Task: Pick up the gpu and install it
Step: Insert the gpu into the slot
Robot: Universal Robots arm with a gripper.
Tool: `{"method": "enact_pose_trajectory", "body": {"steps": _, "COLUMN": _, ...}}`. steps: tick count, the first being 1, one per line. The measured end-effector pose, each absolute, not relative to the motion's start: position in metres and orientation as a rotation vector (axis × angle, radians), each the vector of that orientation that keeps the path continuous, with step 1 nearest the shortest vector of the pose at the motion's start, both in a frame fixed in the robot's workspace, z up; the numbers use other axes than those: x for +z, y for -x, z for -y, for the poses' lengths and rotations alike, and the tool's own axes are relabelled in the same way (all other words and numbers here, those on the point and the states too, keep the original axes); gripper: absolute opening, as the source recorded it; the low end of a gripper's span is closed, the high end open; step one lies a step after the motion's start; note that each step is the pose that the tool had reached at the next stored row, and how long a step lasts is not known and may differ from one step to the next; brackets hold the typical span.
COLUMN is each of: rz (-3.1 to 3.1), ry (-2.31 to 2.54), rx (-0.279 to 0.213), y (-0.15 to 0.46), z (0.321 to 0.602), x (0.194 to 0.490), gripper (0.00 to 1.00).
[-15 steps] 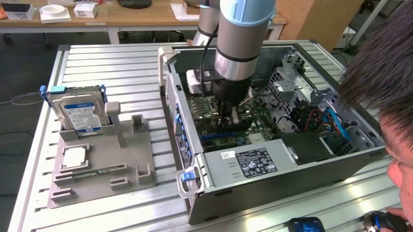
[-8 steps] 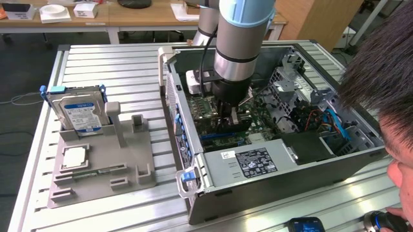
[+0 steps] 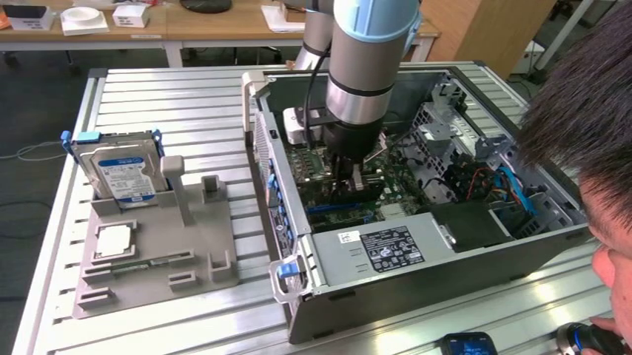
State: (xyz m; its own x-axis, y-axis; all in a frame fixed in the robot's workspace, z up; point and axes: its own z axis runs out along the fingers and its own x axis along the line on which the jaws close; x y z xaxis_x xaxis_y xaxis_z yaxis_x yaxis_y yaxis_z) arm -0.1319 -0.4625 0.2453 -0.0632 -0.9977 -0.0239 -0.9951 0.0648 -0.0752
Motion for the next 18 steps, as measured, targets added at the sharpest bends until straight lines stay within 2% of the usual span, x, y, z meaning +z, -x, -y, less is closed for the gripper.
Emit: {"method": "enact_pose_trajectory", "body": {"steps": 18, "rz": -2.242, "ry": 2.103, "rx": -0.063, "y": 0.1334, "z": 0.4616, "x": 0.2436, "gripper": 0.30}}
